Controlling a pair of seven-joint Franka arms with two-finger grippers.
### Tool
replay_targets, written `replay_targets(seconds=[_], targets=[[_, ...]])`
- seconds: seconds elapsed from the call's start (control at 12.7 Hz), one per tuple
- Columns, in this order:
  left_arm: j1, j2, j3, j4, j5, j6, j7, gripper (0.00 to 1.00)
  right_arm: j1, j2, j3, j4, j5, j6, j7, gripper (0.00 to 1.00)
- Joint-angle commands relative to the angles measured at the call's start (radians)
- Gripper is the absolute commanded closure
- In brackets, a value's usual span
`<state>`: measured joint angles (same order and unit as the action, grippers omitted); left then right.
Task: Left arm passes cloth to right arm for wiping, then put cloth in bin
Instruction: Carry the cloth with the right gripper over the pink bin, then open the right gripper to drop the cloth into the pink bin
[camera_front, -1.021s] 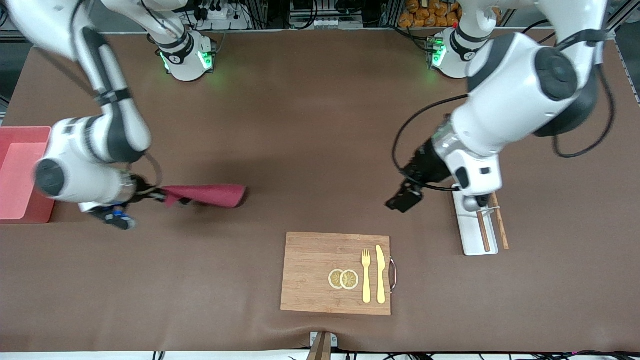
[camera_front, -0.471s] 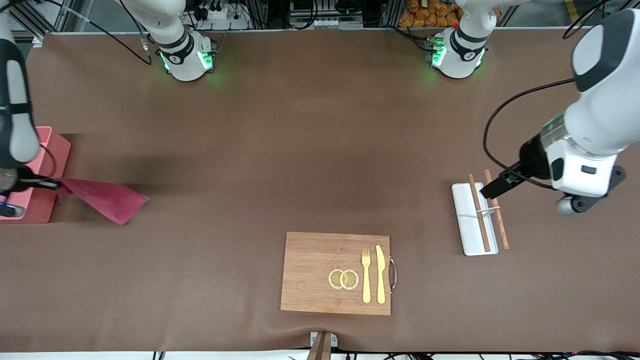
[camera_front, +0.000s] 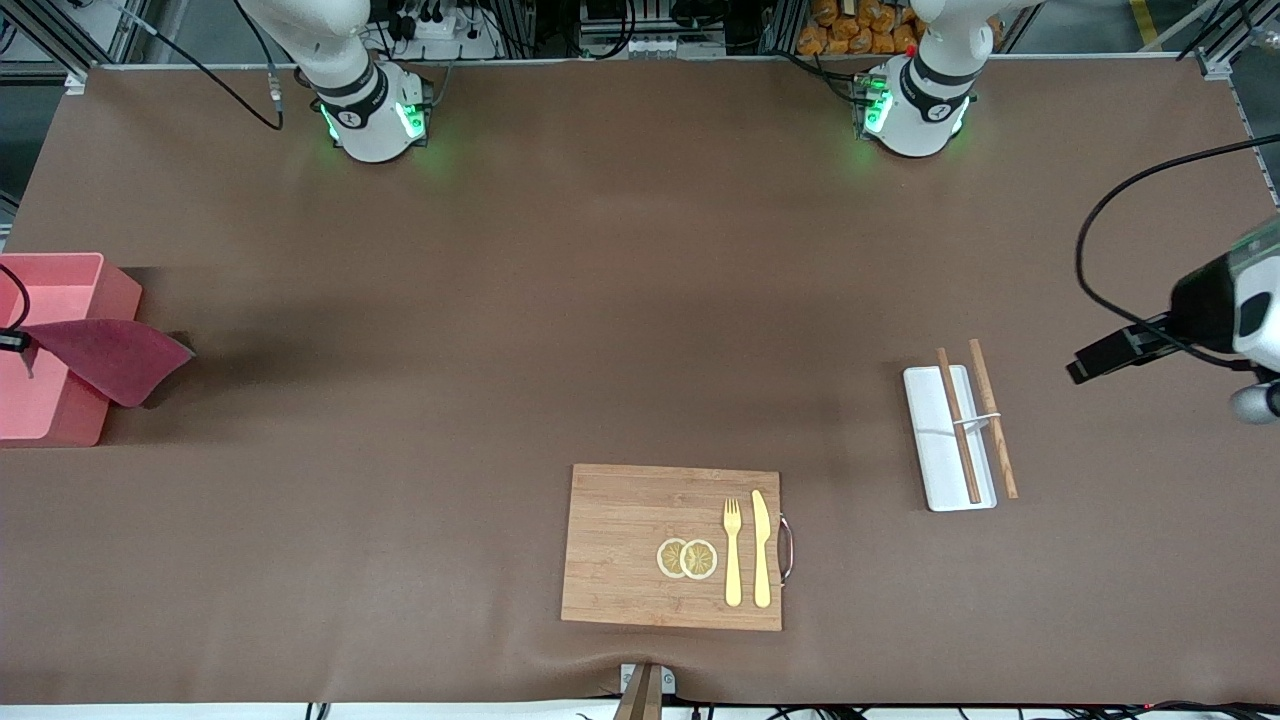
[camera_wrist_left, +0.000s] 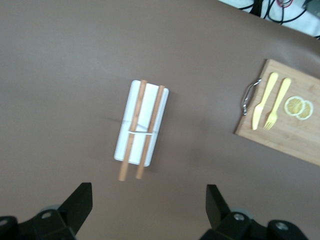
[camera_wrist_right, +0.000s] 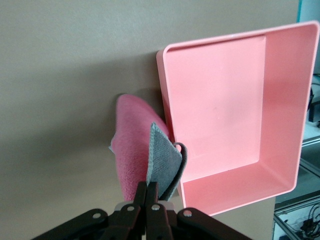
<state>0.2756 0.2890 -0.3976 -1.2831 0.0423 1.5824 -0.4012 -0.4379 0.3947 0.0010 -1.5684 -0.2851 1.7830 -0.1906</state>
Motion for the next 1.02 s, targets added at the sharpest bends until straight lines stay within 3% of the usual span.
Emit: replay_targets(seconds=[0.0,0.24,0.94], targets=[[0.004,-0.028,-0.006,-0.025,0.021,-0.018,0.024,0.0,0.011,0.041,0.005,0.005,-0.048,-0.004,0.026,1.0],[0.005,-0.028,-0.006,-0.024,0.016,-0.018,0.025,0.0,0.06,0.104,0.01,0.002,-0.002,0.021,0.055,1.0],[0.005,-0.03,-0.01,-0.022,0.014,-0.061,0.025,0.0,0.439,0.148,0.01,0.004,0.343,0.019,0.483,1.0]])
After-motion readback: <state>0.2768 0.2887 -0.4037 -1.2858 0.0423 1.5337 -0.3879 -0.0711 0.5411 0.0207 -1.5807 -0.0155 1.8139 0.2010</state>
